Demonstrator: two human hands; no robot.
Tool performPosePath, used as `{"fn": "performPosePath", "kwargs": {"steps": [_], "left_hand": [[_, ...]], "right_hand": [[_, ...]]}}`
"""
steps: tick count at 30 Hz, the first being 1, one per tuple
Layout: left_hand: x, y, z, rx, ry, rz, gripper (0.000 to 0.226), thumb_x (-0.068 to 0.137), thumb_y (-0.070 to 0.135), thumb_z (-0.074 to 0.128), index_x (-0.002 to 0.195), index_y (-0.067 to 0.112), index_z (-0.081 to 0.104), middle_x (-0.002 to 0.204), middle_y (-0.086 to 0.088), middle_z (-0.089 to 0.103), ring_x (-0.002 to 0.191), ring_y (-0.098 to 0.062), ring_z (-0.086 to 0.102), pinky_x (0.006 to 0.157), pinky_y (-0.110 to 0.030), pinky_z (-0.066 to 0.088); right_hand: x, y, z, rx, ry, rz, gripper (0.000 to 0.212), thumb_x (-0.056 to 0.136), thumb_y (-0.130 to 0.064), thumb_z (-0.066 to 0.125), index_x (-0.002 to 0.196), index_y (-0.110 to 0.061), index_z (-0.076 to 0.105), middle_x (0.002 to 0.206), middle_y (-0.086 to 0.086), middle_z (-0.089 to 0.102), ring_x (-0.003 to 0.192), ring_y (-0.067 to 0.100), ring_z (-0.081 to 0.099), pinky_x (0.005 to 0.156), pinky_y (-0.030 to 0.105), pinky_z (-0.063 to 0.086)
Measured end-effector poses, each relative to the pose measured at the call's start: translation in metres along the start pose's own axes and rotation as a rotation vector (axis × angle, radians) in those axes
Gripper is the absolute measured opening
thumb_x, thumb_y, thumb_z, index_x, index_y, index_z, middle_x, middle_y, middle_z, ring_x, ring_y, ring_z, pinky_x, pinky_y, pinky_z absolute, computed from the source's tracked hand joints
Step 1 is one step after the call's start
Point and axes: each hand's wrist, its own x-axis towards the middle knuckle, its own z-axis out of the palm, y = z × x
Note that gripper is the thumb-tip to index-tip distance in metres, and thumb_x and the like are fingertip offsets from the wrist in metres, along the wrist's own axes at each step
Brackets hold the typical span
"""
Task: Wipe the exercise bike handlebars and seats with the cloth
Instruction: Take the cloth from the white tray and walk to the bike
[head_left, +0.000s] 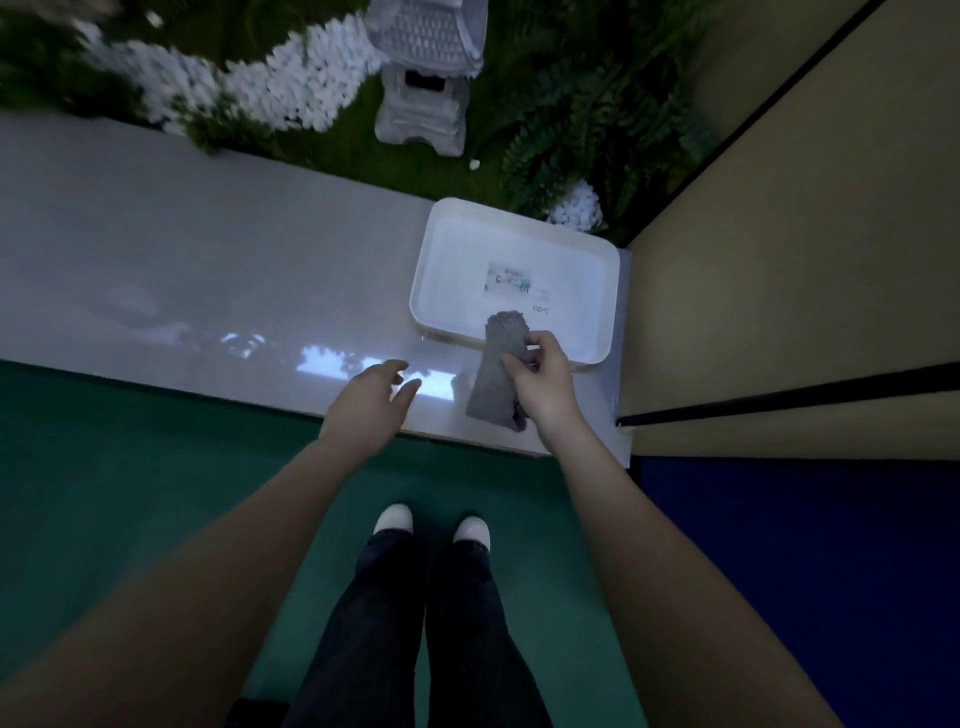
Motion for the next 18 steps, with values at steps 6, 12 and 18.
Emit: {"fn": "performPosePath", "kwargs": {"steps": [6, 12, 18], "left_hand": [[-0.032, 0.043, -0.039, -0.705, -0.11, -0.245, 0.039, 0.099, 0.045, 0.04, 0.114, 0.014, 0.057, 0.116, -0.007, 0.064, 0.092, -0.019, 0.062, 0.082, -0.033, 0.048], [-0.072, 0.054, -0.07, -1.26, -0.092, -0.208, 0.029, 0.093, 0.034, 0.055, 0.097, 0.009, 0.07, 0.091, -0.004, 0.071, 0.083, -0.018, 0.066, 0.069, -0.029, 0.052], [-0.107, 0.071, -0.076, -1.178, 0.43, -0.174, 0.007, 0.086, 0.011, 0.067, 0.085, 0.007, 0.061, 0.083, -0.009, 0.063, 0.075, -0.02, 0.06, 0.063, -0.026, 0.05]], "right_hand": [[-0.064, -0.077, 0.0, 0.226, -0.207, -0.041, 0.02, 0.097, -0.011, 0.054, 0.117, -0.012, 0.057, 0.112, 0.01, 0.065, 0.096, 0.023, 0.064, 0.074, 0.037, 0.05], [-0.089, -0.113, -0.004, 0.162, -0.346, -0.134, 0.02, 0.097, -0.013, 0.054, 0.117, -0.013, 0.058, 0.105, 0.005, 0.065, 0.098, 0.023, 0.064, 0.08, 0.048, 0.053], [-0.094, -0.116, 0.003, -0.095, -0.336, -0.288, 0.016, 0.097, -0.017, 0.053, 0.112, -0.02, 0.054, 0.11, 0.005, 0.058, 0.101, 0.023, 0.059, 0.08, 0.035, 0.053]]}}
